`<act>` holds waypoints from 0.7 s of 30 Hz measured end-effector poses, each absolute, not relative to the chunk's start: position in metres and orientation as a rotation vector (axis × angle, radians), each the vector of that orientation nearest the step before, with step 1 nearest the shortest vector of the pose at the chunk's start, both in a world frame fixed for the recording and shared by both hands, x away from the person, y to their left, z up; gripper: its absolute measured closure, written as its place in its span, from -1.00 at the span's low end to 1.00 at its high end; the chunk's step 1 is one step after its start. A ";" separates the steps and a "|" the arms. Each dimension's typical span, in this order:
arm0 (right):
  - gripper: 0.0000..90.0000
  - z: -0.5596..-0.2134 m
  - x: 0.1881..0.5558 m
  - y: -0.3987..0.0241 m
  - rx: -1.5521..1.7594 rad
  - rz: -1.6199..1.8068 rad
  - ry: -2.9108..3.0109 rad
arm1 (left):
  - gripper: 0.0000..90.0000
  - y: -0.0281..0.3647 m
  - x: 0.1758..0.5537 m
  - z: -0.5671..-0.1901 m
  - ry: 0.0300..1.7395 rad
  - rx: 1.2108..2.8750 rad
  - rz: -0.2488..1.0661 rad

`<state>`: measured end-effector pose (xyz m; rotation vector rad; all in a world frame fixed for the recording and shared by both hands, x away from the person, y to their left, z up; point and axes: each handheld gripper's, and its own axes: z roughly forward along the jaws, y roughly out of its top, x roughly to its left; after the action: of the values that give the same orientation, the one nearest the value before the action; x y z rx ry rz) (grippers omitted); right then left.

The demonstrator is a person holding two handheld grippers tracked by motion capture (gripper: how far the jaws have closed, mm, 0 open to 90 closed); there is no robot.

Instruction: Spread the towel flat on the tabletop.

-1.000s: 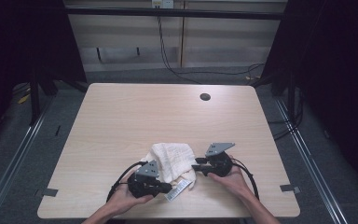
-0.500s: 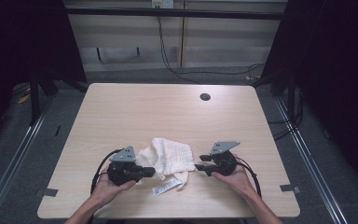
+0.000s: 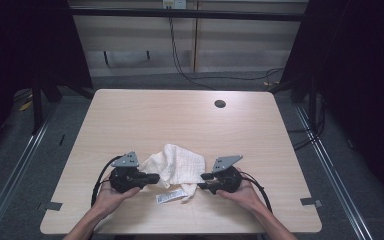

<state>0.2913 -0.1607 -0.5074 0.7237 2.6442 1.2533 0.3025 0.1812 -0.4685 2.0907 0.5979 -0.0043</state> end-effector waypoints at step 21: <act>0.94 -0.466 0.294 -0.190 0.939 1.435 2.515 | 0.92 0.203 0.318 -0.459 0.654 1.995 0.013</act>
<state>0.2941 -0.1899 -0.4663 0.9386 2.5152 1.4348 0.3178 0.2034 -0.4592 1.9950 0.6544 0.0130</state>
